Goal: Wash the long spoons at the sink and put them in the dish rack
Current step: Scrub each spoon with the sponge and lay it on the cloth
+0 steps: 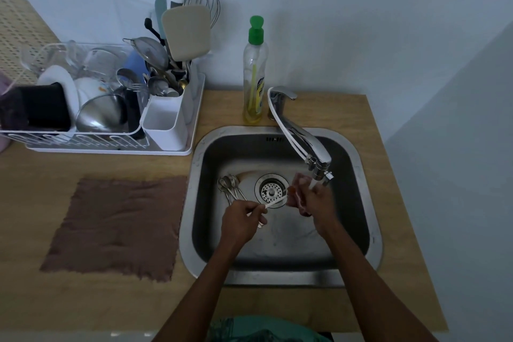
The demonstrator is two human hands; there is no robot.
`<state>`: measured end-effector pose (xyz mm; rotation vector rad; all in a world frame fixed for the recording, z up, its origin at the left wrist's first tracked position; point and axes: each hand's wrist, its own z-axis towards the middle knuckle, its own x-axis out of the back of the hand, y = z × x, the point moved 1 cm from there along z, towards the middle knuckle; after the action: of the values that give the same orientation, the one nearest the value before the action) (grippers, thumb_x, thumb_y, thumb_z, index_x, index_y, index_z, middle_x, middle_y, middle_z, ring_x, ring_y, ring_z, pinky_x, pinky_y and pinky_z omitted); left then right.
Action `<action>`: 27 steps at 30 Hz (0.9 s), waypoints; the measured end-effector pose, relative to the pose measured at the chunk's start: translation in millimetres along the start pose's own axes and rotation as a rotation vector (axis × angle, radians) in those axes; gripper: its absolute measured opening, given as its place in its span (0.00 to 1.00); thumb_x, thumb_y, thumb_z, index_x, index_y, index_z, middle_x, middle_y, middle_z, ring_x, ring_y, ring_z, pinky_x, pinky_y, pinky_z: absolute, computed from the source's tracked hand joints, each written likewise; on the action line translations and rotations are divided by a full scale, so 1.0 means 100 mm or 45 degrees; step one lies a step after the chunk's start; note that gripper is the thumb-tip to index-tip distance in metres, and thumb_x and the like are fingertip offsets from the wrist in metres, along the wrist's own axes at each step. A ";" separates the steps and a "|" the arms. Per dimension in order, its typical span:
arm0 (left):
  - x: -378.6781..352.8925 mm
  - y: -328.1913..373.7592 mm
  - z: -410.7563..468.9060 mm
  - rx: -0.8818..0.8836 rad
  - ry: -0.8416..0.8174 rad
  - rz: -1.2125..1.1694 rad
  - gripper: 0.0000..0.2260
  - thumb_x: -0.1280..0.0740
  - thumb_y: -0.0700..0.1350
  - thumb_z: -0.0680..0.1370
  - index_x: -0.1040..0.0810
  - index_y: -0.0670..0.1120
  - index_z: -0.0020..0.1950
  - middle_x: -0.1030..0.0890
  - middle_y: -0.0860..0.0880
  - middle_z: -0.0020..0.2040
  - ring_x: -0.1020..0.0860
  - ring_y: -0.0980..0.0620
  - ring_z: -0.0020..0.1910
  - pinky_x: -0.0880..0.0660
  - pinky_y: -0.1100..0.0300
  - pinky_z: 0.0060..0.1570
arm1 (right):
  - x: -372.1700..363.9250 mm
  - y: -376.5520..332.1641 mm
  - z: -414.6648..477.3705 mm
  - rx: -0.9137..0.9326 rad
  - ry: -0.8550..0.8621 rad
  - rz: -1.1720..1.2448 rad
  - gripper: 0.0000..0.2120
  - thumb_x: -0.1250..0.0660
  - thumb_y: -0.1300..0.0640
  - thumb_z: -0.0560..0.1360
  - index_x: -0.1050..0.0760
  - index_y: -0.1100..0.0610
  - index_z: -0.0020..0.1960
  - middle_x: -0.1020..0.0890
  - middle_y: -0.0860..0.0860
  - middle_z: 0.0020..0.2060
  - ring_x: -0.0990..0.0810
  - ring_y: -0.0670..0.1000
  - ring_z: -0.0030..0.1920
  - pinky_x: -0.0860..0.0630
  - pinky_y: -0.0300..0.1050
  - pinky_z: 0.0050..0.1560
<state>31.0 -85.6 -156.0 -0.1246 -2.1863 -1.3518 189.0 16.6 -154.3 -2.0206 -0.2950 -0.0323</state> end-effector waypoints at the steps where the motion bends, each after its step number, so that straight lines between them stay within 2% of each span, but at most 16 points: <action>1: -0.01 -0.03 0.00 -0.010 -0.021 0.001 0.10 0.34 0.48 0.79 0.15 0.51 0.43 0.15 0.57 0.33 0.22 0.67 0.30 0.21 0.58 0.44 | 0.01 0.02 0.05 -0.012 0.033 -0.043 0.13 0.36 0.48 0.81 0.19 0.57 0.51 0.13 0.56 0.40 0.13 0.56 0.37 0.18 0.47 0.35; 3: -0.05 -0.05 -0.01 -0.023 -0.068 -0.046 0.09 0.34 0.48 0.80 0.15 0.50 0.44 0.15 0.56 0.34 0.23 0.67 0.30 0.21 0.56 0.43 | 0.02 0.02 0.07 0.004 0.167 -0.133 0.14 0.37 0.49 0.81 0.19 0.57 0.47 0.14 0.57 0.39 0.15 0.55 0.35 0.18 0.49 0.35; 6: -0.12 -0.03 0.05 -0.031 -0.112 -0.049 0.10 0.35 0.49 0.80 0.16 0.53 0.44 0.16 0.56 0.33 0.21 0.66 0.33 0.23 0.59 0.43 | 0.04 0.06 0.10 0.073 0.292 -0.278 0.14 0.40 0.53 0.83 0.19 0.53 0.44 0.14 0.55 0.39 0.14 0.53 0.37 0.16 0.54 0.40; 7: -0.17 -0.03 0.10 -0.033 -0.124 -0.043 0.10 0.35 0.49 0.80 0.16 0.53 0.44 0.16 0.55 0.33 0.21 0.64 0.34 0.23 0.59 0.43 | 0.07 0.02 0.07 0.096 0.318 -0.290 0.13 0.39 0.56 0.83 0.19 0.55 0.45 0.14 0.55 0.41 0.14 0.51 0.37 0.16 0.52 0.40; 9: -0.29 0.03 0.22 -0.047 -0.151 -0.051 0.10 0.36 0.49 0.80 0.15 0.52 0.44 0.17 0.55 0.35 0.20 0.60 0.33 0.23 0.59 0.40 | 0.18 -0.07 0.05 0.144 0.330 -0.331 0.10 0.38 0.58 0.82 0.19 0.59 0.50 0.15 0.54 0.43 0.16 0.46 0.37 0.20 0.38 0.34; 11: -0.45 0.15 0.34 -0.095 -0.180 -0.026 0.12 0.37 0.48 0.80 0.16 0.47 0.44 0.18 0.54 0.39 0.21 0.56 0.35 0.24 0.57 0.39 | 0.32 -0.16 0.05 0.186 0.330 -0.399 0.11 0.39 0.55 0.83 0.20 0.58 0.51 0.17 0.52 0.41 0.19 0.43 0.38 0.27 0.30 0.32; 14: -0.72 0.43 0.49 -0.194 -0.257 0.094 0.17 0.41 0.52 0.81 0.23 0.42 0.39 0.22 0.45 0.36 0.25 0.49 0.34 0.26 0.53 0.39 | 0.56 -0.27 0.06 0.265 0.350 -0.468 0.14 0.42 0.50 0.84 0.20 0.56 0.52 0.16 0.51 0.41 0.17 0.46 0.40 0.24 0.33 0.34; 17: -0.91 0.65 0.57 -0.395 -0.294 0.277 0.18 0.45 0.55 0.83 0.28 0.46 0.39 0.23 0.46 0.35 0.24 0.46 0.35 0.30 0.55 0.36 | 0.81 -0.30 0.05 0.316 0.407 -0.542 0.13 0.41 0.54 0.84 0.20 0.55 0.60 0.16 0.50 0.45 0.19 0.45 0.40 0.22 0.34 0.39; 20: -0.95 0.76 0.62 -0.655 -0.299 0.486 0.16 0.48 0.54 0.84 0.26 0.46 0.47 0.23 0.45 0.35 0.23 0.45 0.33 0.27 0.54 0.34 | 1.02 -0.28 0.04 0.195 0.356 -0.456 0.12 0.42 0.55 0.84 0.23 0.53 0.63 0.16 0.53 0.49 0.17 0.51 0.46 0.18 0.49 0.49; 22: -0.90 0.77 0.63 -0.787 -0.301 0.601 0.19 0.51 0.55 0.84 0.25 0.47 0.52 0.23 0.48 0.35 0.23 0.48 0.32 0.24 0.54 0.34 | 1.08 -0.22 0.05 0.124 0.290 -0.374 0.09 0.42 0.55 0.84 0.23 0.50 0.58 0.16 0.55 0.49 0.17 0.54 0.47 0.18 0.50 0.45; 24: -0.83 0.71 0.63 -0.845 -0.309 0.645 0.20 0.50 0.56 0.84 0.22 0.48 0.54 0.20 0.48 0.39 0.21 0.50 0.36 0.23 0.54 0.38 | 1.04 -0.13 0.05 0.073 0.331 -0.263 0.08 0.39 0.53 0.83 0.23 0.54 0.55 0.16 0.57 0.48 0.17 0.54 0.44 0.22 0.43 0.36; 27: -0.70 0.53 0.54 -0.757 -0.357 0.547 0.11 0.43 0.50 0.83 0.22 0.49 0.51 0.19 0.50 0.42 0.21 0.50 0.41 0.24 0.54 0.43 | 0.79 -0.02 0.03 -0.047 0.347 -0.082 0.13 0.35 0.50 0.81 0.21 0.59 0.56 0.17 0.54 0.45 0.18 0.50 0.41 0.26 0.38 0.34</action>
<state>86.2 0.0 -167.0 -0.9953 -1.7411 -1.7440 265.3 35.2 -141.8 -2.0135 -0.1870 -0.3529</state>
